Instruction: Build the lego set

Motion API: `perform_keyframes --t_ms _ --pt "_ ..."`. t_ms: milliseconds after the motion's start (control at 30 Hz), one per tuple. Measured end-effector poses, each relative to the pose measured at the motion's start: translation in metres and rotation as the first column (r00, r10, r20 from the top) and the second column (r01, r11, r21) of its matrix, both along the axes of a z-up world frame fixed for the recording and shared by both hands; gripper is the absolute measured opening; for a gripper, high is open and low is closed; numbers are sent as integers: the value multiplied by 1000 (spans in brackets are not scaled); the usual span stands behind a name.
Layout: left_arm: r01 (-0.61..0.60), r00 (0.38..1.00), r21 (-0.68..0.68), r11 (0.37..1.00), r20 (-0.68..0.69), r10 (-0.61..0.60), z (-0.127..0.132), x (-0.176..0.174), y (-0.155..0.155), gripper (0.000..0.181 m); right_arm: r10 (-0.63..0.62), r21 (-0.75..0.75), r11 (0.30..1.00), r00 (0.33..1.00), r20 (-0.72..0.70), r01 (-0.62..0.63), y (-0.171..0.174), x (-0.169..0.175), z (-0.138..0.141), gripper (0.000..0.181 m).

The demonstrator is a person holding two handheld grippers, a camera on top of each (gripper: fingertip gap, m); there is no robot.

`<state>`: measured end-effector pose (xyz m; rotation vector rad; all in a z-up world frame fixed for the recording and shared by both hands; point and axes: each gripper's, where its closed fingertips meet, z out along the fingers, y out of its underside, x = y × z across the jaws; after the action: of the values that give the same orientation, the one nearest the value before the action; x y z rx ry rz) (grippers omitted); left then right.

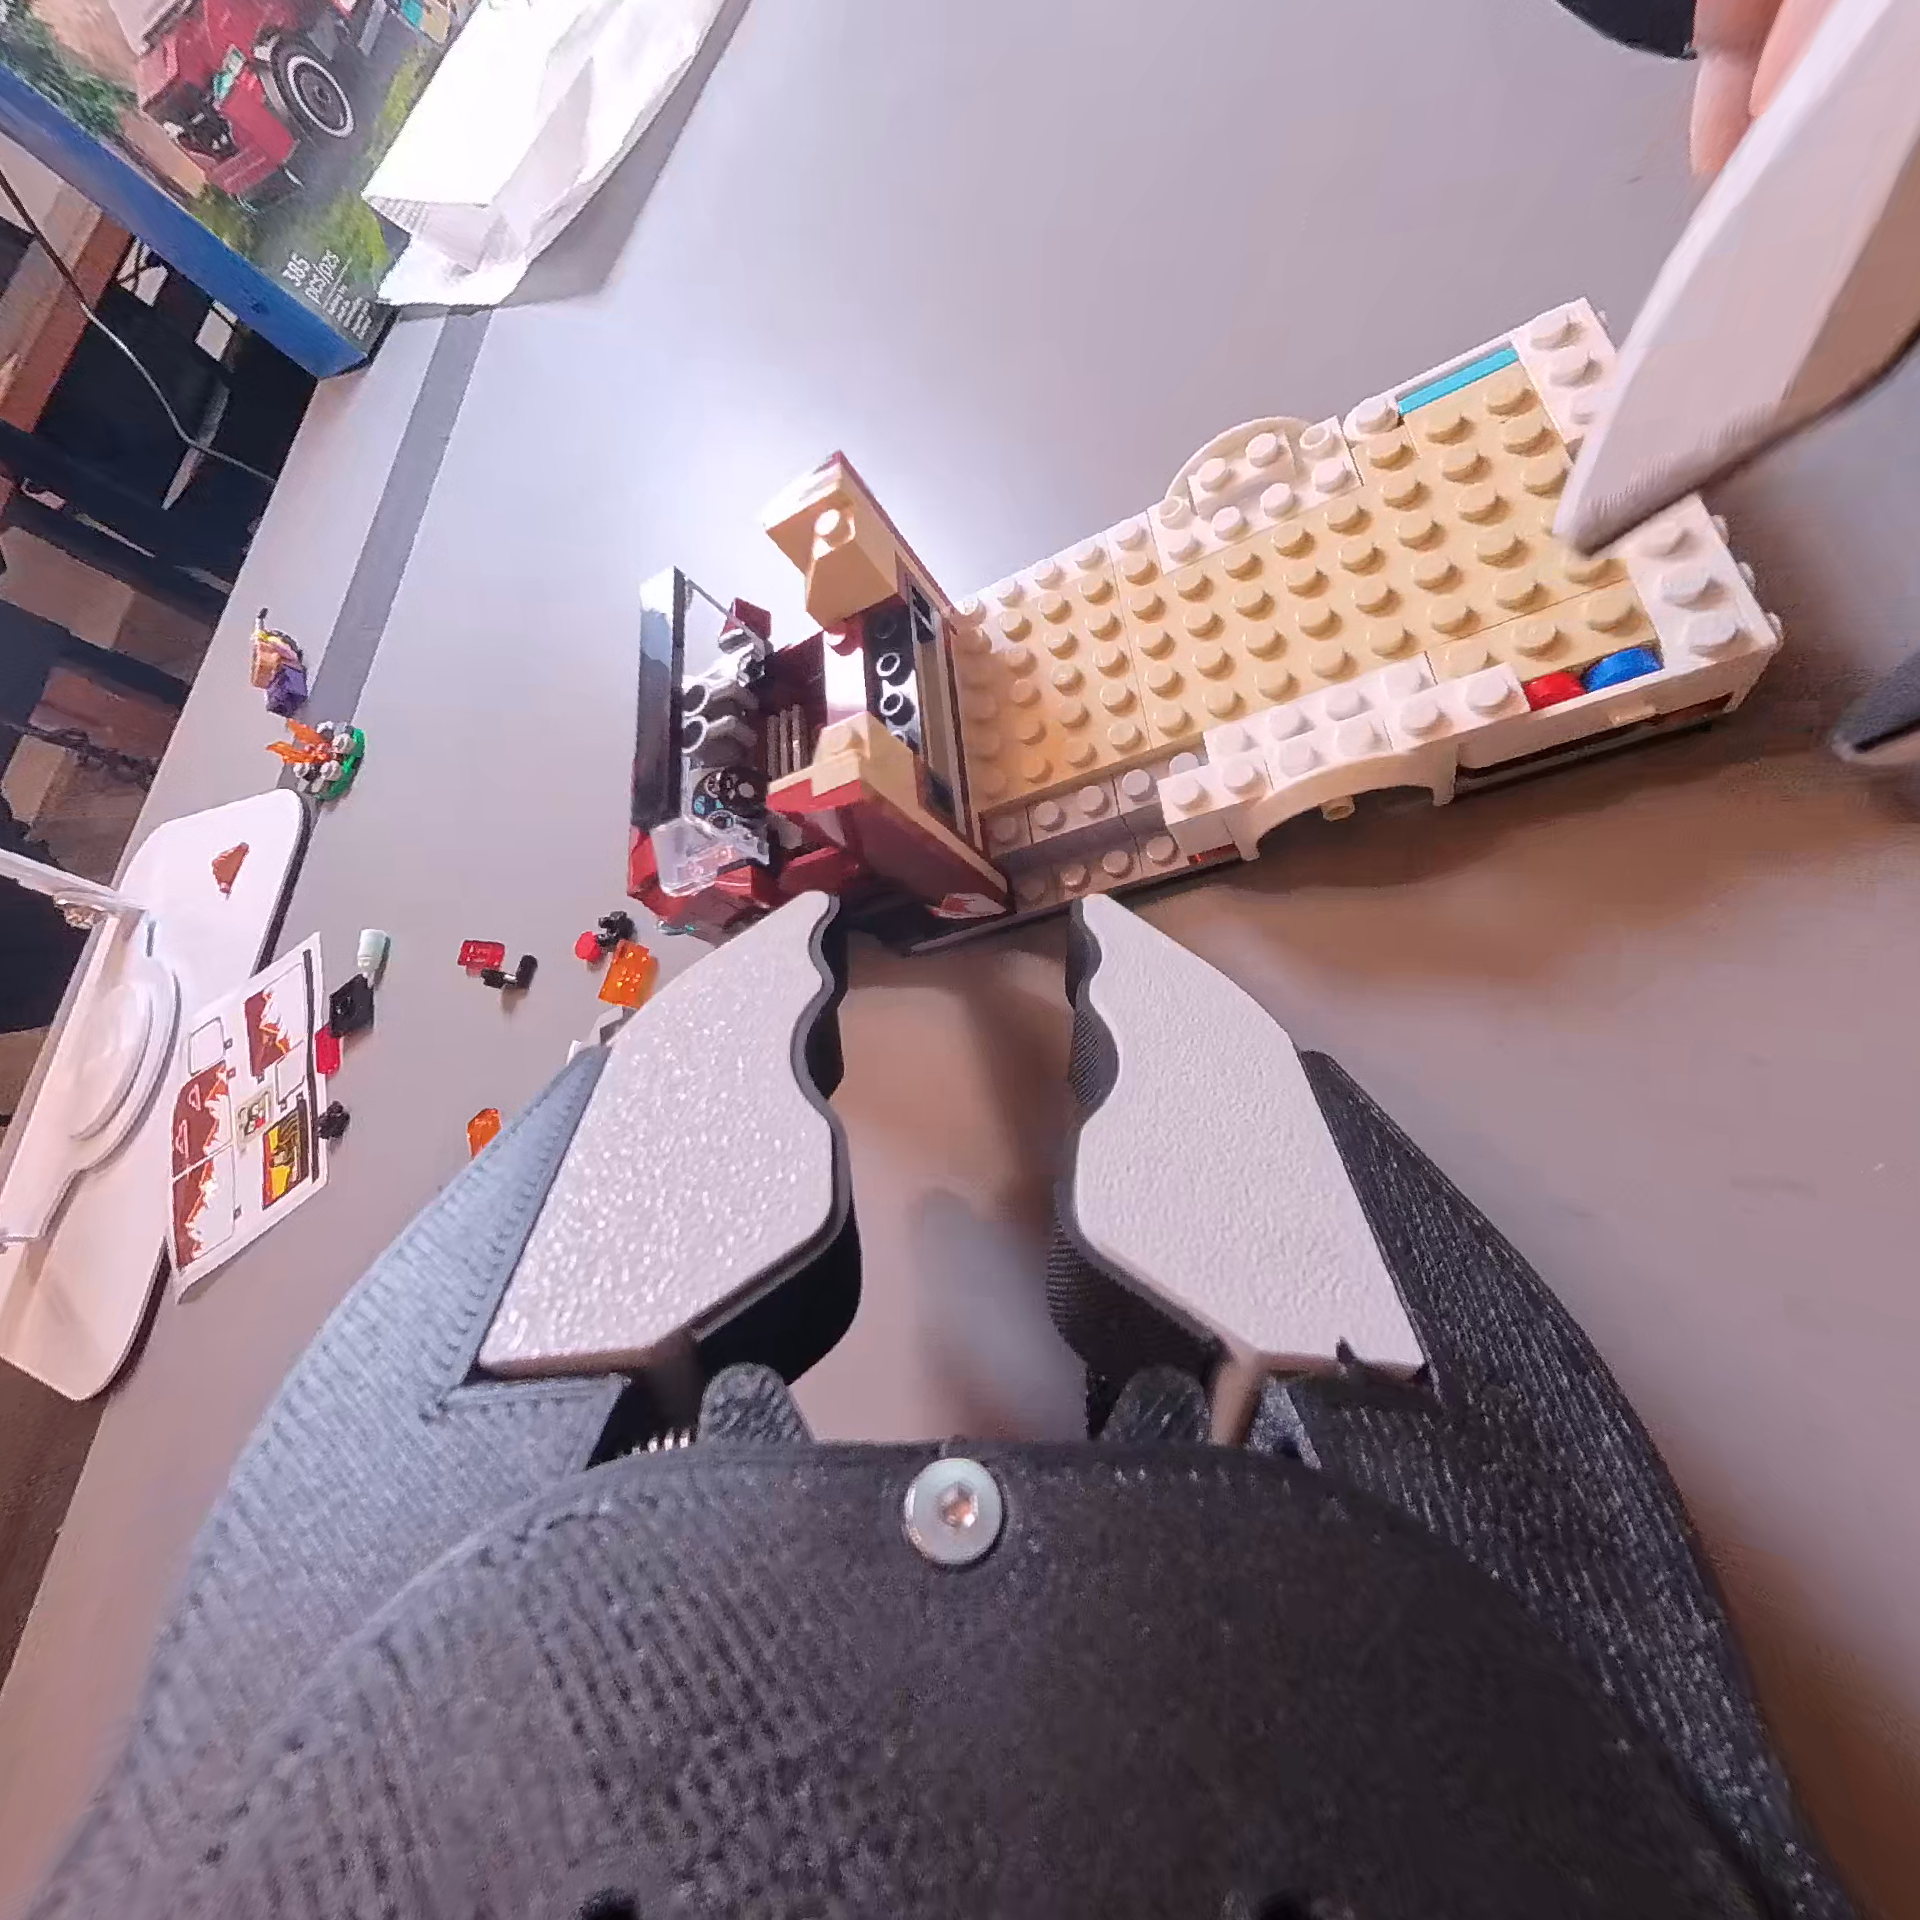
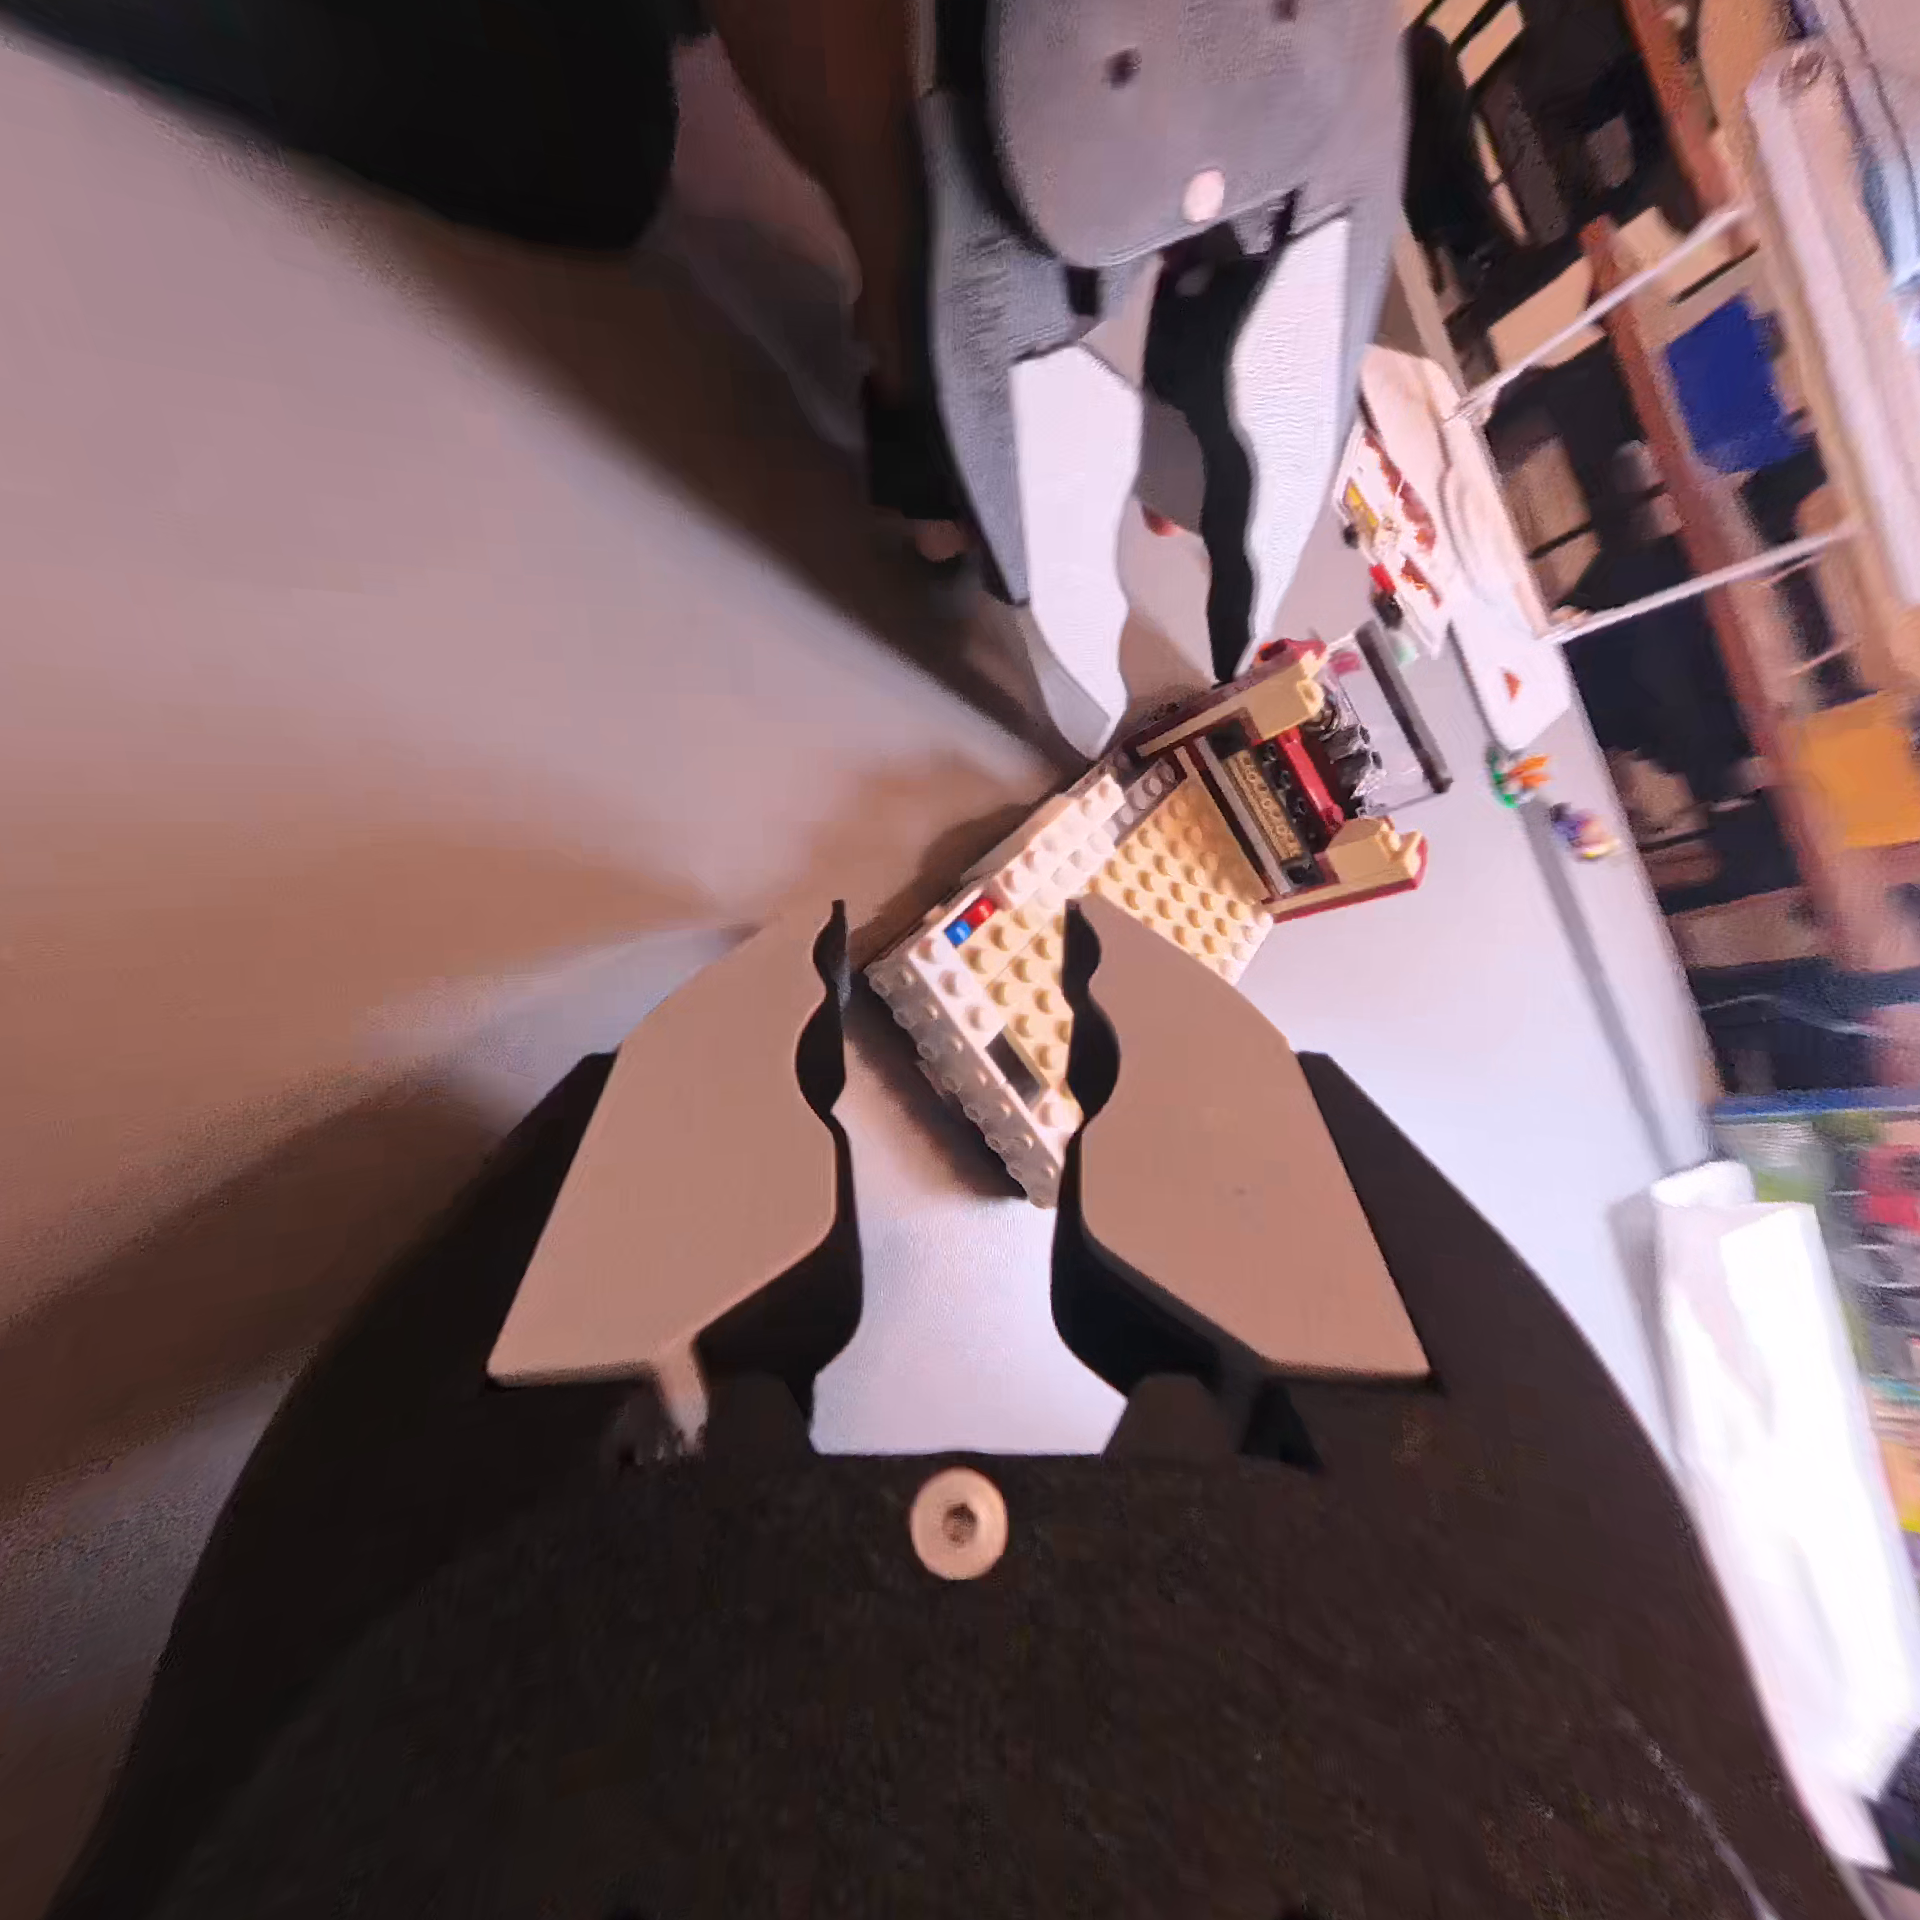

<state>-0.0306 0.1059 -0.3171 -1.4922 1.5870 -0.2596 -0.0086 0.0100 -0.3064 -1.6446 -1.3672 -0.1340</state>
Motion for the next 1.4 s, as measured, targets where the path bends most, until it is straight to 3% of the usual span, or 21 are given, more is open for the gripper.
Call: perform_keyframes --t_ms 100,200,267,367,500,600,700,800,867,1033,1233,1400 --pt "-16 1000 -26 1000 5 17 1 -6 3 45 -71 -214 976 984 -165 35 6 13 11 62" --pt "1 998 -134 991 59 7 8 -10 -4 43 -159 -458 888 958 -238 34 11 37 4 76" --pt "57 996 -265 962 88 -35 8 -9 -19 43 -189 -553 833 951 -245 23 13 46 -5 75" --pt "130 990 -425 896 109 -92 6 -3 -43 49 -176 -604 797 963 -206 17 13 48 -12 54" --pt "189 981 -567 802 144 -130 8 4 -65 65 -143 -615 789 976 -166 11 6 37 -17 25" --pt "203 978 -621 757 160 -131 14 -1 -69 80 -105 -613 788 972 -208 -46 -6 12 -17 19" --pt "154 988 -587 795 103 -116 15 -15 -62 88 41 -578 786 951 -305 -219 -24 -25 -12 16" --pt "86 996 -547 833 34 -80 15 -29 -61 93 100 -515 795 906 -411 -321 -22 -34 12 29" --pt "12 1000 -502 865 -16 -23 13 -39 -59 92 91 -502 799 892 -443 -331 -13 -25 27 39" --pt "-111 989 -516 849 -143 42 -7 -45 -85 97 56 -456 845 895 -443 -279 20 8 46 43" --pt "-64 982 -492 868 -186 -33 -17 -41 -83 79 137 -424 849 906 -399 -315 19 1 40 43" --pt "106 960 -491 865 -175 -217 -17 -42 -70 79 181 -413 848 914 -362 -332 16 0 34 43"
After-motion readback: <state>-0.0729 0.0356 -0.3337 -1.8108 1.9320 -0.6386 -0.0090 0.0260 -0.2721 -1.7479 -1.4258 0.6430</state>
